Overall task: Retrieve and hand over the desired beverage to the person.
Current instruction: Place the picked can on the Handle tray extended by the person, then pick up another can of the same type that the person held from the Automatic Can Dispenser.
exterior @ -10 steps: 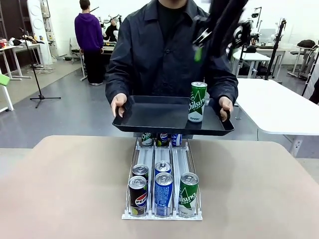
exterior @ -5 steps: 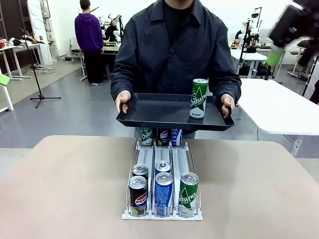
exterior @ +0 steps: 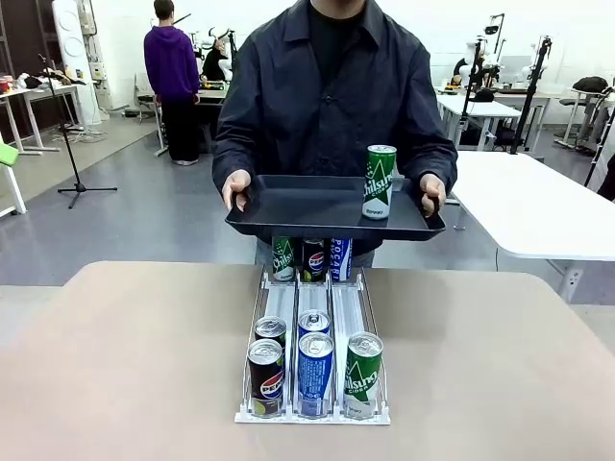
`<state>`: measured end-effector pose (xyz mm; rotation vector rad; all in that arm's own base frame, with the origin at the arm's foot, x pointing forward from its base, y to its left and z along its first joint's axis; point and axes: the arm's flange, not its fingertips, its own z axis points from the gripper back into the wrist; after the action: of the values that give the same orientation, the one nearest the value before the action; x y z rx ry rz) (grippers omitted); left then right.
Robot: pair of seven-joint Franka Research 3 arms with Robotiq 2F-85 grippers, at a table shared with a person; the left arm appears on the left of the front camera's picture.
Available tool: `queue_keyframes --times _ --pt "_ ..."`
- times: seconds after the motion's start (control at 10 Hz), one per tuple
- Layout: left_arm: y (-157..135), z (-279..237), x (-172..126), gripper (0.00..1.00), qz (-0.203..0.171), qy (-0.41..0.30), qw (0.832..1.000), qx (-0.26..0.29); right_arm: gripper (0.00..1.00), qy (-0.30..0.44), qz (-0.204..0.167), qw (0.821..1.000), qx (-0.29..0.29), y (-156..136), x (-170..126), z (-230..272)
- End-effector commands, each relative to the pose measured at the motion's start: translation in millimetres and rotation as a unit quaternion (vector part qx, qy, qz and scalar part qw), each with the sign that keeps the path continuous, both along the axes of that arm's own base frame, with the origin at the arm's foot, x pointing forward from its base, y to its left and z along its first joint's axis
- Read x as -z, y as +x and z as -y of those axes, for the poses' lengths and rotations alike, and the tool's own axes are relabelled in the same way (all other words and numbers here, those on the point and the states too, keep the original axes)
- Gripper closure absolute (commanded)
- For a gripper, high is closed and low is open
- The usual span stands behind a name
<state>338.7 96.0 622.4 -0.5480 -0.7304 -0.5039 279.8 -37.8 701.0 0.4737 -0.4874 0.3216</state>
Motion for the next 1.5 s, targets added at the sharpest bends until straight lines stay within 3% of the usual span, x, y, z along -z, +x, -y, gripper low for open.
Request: queue_keyframes --times 0.0,1.4 --pt "-0.2 -2.3 0.6 0.00 0.007 -0.002 1.000 0.011 0.00 0.023 -0.004 1.000 0.011 12.2 8.9 4.9" --pt "-0.2 -2.3 0.6 0.00 0.007 -0.002 1.000 0.011 0.00 0.013 -0.005 1.000 0.010 3.5 3.4 10.8"
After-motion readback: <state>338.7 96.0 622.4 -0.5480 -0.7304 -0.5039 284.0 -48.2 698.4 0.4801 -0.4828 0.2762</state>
